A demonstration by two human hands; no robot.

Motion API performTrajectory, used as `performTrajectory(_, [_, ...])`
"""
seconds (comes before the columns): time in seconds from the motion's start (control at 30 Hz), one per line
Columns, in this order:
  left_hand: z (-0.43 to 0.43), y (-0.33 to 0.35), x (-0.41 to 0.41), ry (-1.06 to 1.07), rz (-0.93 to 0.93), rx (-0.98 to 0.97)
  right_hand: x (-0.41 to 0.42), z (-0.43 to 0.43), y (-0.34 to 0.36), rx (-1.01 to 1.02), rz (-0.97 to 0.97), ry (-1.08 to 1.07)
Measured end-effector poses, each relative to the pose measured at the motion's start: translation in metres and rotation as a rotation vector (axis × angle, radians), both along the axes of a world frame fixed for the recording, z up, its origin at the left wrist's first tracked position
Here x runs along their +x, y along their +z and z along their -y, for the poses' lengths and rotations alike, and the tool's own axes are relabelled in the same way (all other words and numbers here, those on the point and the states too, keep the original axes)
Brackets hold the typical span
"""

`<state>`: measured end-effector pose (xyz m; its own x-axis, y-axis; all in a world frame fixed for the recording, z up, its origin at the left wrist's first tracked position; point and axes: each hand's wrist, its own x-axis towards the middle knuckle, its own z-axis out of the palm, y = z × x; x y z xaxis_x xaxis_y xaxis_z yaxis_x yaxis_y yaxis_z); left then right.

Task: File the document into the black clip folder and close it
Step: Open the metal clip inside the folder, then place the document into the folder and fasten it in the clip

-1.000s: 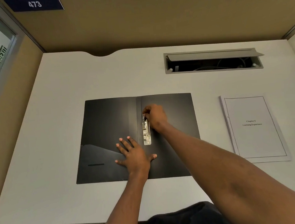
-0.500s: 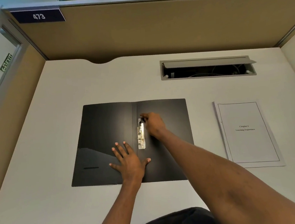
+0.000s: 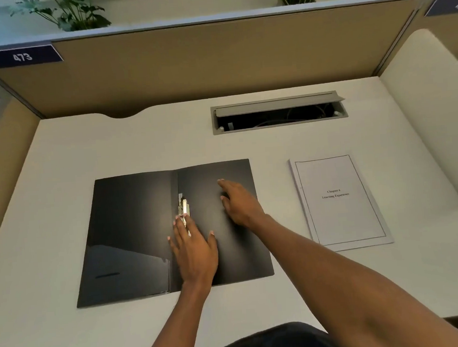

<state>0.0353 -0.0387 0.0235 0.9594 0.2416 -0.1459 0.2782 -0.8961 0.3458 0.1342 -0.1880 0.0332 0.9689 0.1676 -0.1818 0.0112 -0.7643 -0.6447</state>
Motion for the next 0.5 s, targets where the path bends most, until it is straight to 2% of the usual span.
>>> performTrajectory(0.2, [0.086,0.015,0.013,-0.098,0.019,-0.231,-0.02,0.091,-0.004,-0.03,0.019,-0.123])
performTrajectory(0.33, [0.146,0.015,0.014,-0.126,-0.039,-0.367,-0.034,0.161,-0.015,-0.105,0.033,-0.219])
performTrajectory(0.5, [0.209,0.013,0.018,-0.184,-0.142,-0.436,-0.049,0.241,-0.022,-0.113,0.054,-0.385])
